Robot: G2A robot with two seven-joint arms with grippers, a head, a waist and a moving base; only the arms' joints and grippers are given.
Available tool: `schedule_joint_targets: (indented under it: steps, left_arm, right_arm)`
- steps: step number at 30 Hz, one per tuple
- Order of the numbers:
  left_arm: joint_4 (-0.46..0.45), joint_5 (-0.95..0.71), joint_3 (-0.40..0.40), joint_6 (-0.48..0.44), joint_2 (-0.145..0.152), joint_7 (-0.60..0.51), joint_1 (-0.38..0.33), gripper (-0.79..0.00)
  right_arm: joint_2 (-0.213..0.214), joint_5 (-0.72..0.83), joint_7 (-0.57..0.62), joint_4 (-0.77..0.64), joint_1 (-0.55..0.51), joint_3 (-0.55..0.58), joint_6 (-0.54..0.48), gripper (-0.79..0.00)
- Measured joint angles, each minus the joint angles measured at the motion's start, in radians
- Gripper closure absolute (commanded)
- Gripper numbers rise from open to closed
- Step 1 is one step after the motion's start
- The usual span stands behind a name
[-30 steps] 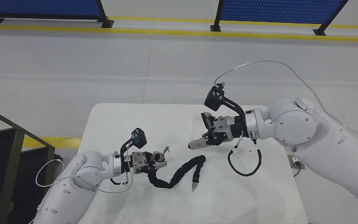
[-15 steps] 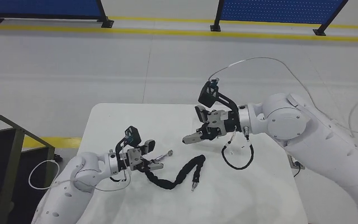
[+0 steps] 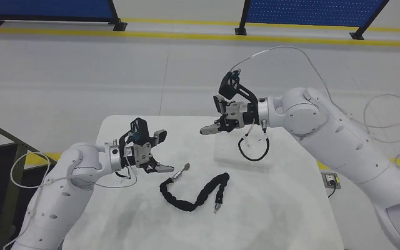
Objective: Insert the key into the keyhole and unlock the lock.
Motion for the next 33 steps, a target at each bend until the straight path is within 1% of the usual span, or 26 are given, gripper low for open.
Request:
schedule_joint_targets:
  steps: [3,6,9,28,30,31,33]
  left_arm:
    - [0.018,-0.021,0.008,0.0,0.02,0.012,-0.047,-0.785]
    - [0.015,-0.04,0.021,0.0,0.043,0.029,-0.078,-0.785]
    - [0.0,-0.046,0.036,0.0,0.064,0.052,-0.096,-0.785]
    - [-0.002,-0.045,0.037,0.0,0.066,0.054,-0.097,-0.785]
    - [-0.002,-0.04,0.037,0.008,0.065,0.06,-0.093,-0.785]
    - [0.001,-0.029,0.035,0.009,0.065,0.062,-0.096,-0.785]
    - [0.013,0.003,0.03,0.001,0.064,0.076,-0.118,-0.785]
  right_arm:
    - [-0.012,-0.037,-0.019,0.065,0.013,0.006,-0.074,-0.785]
    - [-0.018,-0.074,-0.037,0.116,0.016,0.017,-0.126,-0.785]
    - [-0.019,-0.098,-0.053,0.144,0.014,0.029,-0.138,-0.785]
    - [-0.019,-0.097,-0.053,0.142,0.013,0.029,-0.137,-0.785]
    - [-0.018,-0.107,-0.067,0.148,0.004,0.035,-0.135,-0.785]
    - [-0.017,-0.121,-0.08,0.151,-0.001,0.042,-0.148,-0.785]
    - [-0.015,-0.13,-0.133,0.179,-0.022,0.061,-0.216,-0.785]
